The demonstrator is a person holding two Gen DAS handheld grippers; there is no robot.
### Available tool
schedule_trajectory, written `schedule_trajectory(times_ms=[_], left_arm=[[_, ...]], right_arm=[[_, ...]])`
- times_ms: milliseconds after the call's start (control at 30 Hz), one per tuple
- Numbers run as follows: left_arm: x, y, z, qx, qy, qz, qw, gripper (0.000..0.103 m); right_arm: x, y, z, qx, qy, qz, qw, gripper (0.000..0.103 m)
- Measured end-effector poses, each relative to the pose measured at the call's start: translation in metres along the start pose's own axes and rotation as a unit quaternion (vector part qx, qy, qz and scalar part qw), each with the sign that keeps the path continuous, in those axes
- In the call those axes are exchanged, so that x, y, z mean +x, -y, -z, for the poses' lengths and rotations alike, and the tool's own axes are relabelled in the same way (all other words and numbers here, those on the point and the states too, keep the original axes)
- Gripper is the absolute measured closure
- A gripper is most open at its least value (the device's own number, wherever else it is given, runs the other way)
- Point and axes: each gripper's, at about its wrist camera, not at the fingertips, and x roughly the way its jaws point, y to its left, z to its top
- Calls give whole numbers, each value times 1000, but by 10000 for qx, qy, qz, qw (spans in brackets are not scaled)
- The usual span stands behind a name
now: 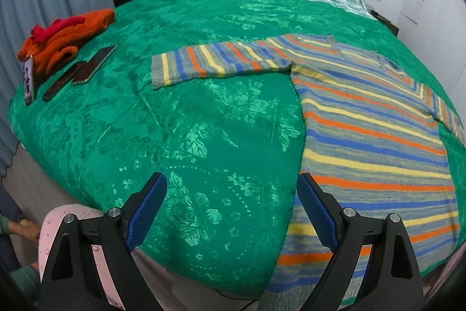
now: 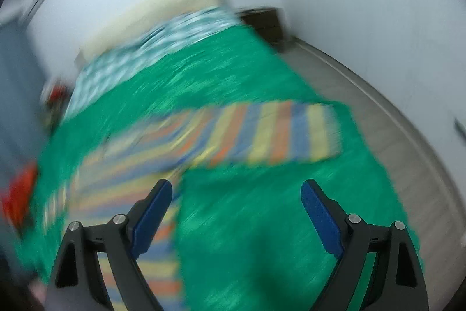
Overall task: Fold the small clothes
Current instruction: 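Grasp the sleeve cuff with the right gripper and fold it across the sweater body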
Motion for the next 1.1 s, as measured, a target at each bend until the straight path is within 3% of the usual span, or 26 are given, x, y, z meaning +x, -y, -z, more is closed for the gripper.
schedule_trajectory(times_ms=[100,200,400,467,533,633,767,867,967,1100], left_arm=[[5,0,0,-28,-89,-44,9999,11],[9,2,1,16,-155,-111,9998,11],[13,10,4,171,-255,-225,9993,11],[15,12,5,204,-282,-250,9991,11],[15,14,5,215,-283,-259,9990,11],[13,14,6,221,-261,-246,9991,11],[15,14,7,264,-269,-196,9991,11],[18,14,5,243,-301,-129,9992,11],[17,10,3,125,-288,-75,9995,11],[17,-2,1,-160,-306,14,9994,11]], right_arm=[[35,74,-37,1018,-312,-240,9940,19],[70,112,-48,1625,-803,-507,9821,32],[114,113,-55,1381,-1314,-390,9809,36],[126,114,-51,1386,-1515,-294,9782,51],[132,113,-50,1310,-1555,-240,9788,99],[124,105,-54,1168,-1399,-262,9829,100],[81,57,-74,478,-710,-53,9963,100],[56,-20,-87,-533,-445,-355,9970,100],[51,-116,-85,-1383,-516,-1034,9836,100],[77,-216,-57,-2035,-810,-1595,9626,99]])
